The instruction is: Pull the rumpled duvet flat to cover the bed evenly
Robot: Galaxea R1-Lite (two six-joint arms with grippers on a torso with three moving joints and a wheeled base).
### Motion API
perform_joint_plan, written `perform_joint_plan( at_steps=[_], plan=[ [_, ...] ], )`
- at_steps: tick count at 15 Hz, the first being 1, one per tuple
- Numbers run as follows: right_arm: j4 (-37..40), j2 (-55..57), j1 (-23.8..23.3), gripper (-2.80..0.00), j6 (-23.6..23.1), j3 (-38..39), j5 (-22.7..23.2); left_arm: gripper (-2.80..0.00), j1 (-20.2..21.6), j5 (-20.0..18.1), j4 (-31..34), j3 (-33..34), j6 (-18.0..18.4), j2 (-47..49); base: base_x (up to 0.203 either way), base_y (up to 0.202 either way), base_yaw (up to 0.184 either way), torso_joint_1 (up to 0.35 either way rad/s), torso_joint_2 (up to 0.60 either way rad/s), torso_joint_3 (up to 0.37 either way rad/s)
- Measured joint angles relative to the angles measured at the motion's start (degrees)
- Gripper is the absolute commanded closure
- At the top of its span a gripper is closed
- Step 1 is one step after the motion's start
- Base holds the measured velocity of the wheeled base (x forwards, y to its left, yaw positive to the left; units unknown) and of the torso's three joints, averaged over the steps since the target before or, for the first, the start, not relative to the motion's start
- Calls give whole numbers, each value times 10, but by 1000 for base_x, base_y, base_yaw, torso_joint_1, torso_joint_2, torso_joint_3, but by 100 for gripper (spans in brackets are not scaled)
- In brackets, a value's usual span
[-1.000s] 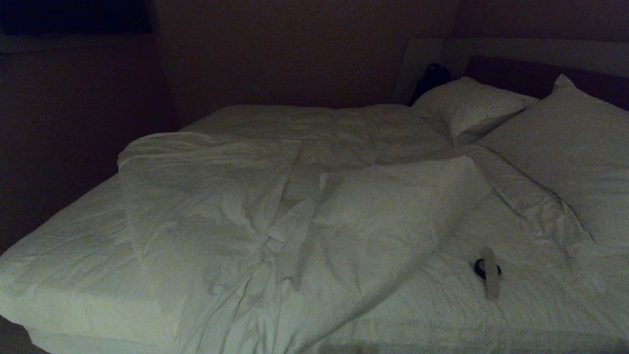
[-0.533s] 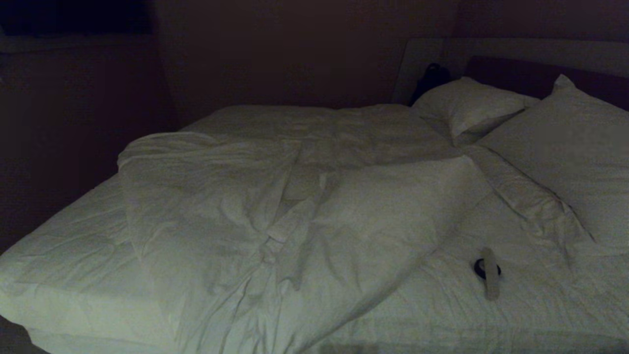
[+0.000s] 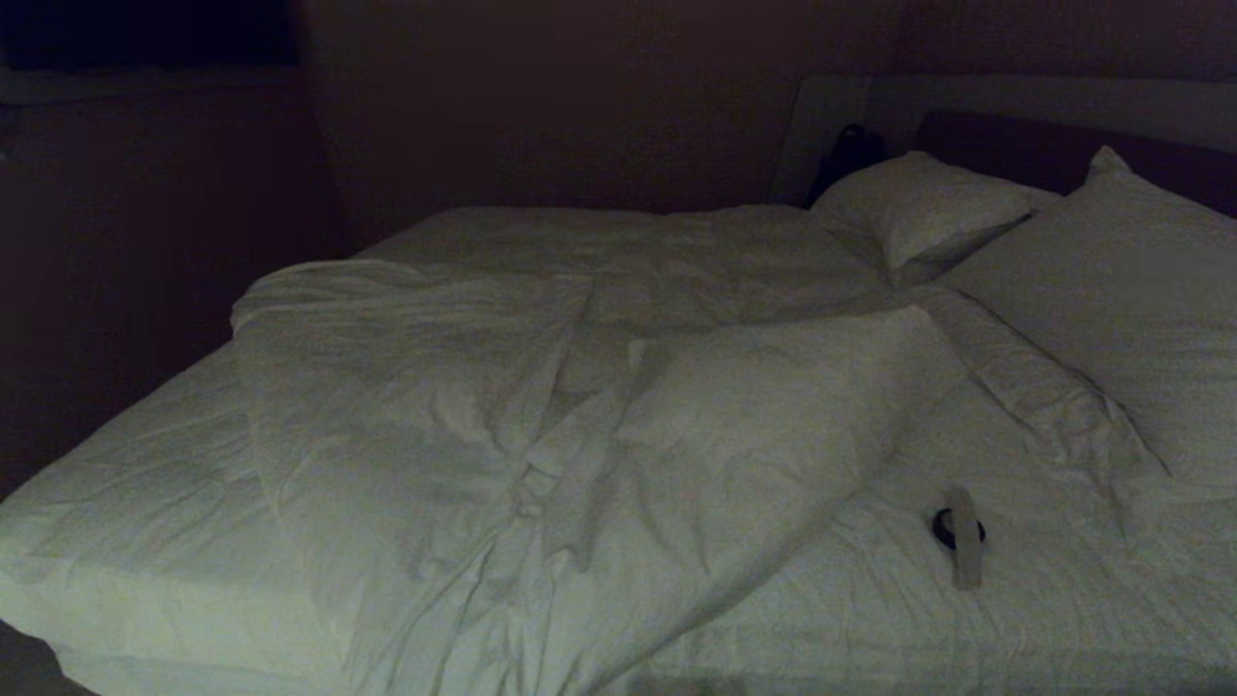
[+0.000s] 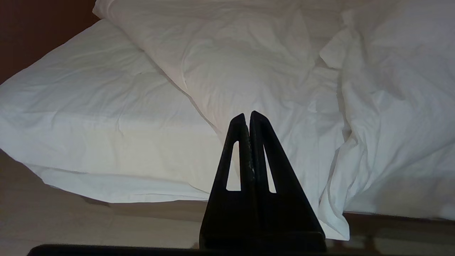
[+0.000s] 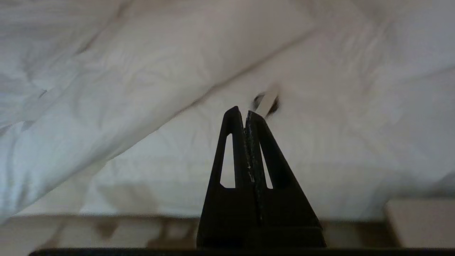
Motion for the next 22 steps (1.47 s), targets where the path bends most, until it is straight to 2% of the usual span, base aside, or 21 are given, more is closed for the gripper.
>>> perform_joint_plan(
  at_steps=[7, 12, 16, 22],
  plan=[
    [-100, 272, 15, 0, 126, -10, 48, 0, 0, 0, 0, 0, 0, 0, 0, 0, 0, 0, 0, 0],
    [-188, 405, 14, 0, 206, 4, 54, 0, 0, 0, 0, 0, 0, 0, 0, 0, 0, 0, 0, 0],
    [-261, 499, 11, 0, 239, 32, 52, 0, 0, 0, 0, 0, 0, 0, 0, 0, 0, 0, 0, 0],
    [-389, 681, -6, 0, 246, 77, 48, 0, 0, 0, 0, 0, 3, 0, 0, 0, 0, 0, 0, 0]
  ],
)
